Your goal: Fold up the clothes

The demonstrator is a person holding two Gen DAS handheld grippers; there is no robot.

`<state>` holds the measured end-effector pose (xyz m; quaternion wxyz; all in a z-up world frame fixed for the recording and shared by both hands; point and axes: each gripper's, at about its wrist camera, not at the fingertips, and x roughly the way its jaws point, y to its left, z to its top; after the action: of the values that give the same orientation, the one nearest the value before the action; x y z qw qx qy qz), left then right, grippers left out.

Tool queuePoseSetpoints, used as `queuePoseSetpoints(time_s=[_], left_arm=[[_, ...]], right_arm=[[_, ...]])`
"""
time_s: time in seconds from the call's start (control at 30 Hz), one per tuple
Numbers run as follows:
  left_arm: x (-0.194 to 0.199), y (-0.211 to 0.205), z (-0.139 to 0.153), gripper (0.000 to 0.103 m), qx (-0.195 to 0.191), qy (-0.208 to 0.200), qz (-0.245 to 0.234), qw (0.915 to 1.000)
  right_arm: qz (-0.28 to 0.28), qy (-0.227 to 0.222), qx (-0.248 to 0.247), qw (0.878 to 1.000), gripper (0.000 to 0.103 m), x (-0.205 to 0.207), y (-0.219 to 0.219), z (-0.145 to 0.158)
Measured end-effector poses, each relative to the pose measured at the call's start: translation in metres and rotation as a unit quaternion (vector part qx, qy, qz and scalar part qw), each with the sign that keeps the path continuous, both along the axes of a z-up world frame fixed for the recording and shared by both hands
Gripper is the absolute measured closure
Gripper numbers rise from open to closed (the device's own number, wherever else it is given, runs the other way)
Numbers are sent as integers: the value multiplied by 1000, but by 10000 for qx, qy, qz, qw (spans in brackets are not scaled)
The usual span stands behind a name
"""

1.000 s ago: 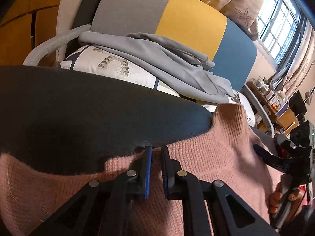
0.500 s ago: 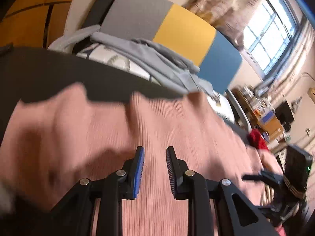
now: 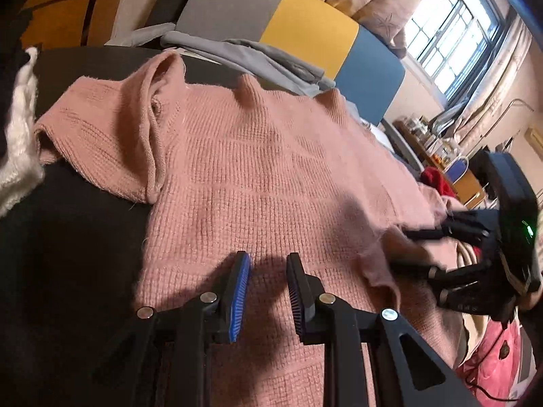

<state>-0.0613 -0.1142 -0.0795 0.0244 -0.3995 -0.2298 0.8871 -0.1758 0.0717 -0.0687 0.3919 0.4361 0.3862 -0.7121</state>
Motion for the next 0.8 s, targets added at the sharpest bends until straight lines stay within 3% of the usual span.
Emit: queuePoseSetpoints(time_s=[0.03, 0.07, 0.17, 0.3, 0.4, 0.5, 0.57, 0.7, 0.8], left_arm=[[-1, 0, 0, 83, -26, -2, -7, 10000], [-2, 1, 0, 83, -68, -21, -25, 10000], [-7, 8, 3, 83, -414, -102, -176, 9989], [-14, 13, 5, 82, -943, -96, -413, 9946], [-20, 9, 6, 81, -1107, -109, -503, 9925], [-25, 2, 5, 81, -1115, -106, -551, 9922], [-27, -2, 5, 81, -1125, -103, -597, 9918], [-28, -8, 4, 81, -1056, -95, -640, 9923], [-27, -4, 3, 81, -987, -83, -616, 9932]], right_arm=[[24, 180, 49, 9998, 84, 5, 2, 3], [47, 281, 81, 9996, 91, 10, 5, 5], [115, 534, 169, 9984, 93, 25, 16, 11], [-277, 684, -17, 9973, 93, 32, 48, 35], [-714, 768, -38, 9945, 93, 43, 84, 49], [-1442, 664, 22, 9873, 93, 68, 151, 51], [-1935, 586, 65, 9793, 96, 86, 197, 51], [-2915, -440, -198, 9553, 96, 123, 278, 33], [-3432, -934, -688, 9321, 90, 134, 301, 28]])
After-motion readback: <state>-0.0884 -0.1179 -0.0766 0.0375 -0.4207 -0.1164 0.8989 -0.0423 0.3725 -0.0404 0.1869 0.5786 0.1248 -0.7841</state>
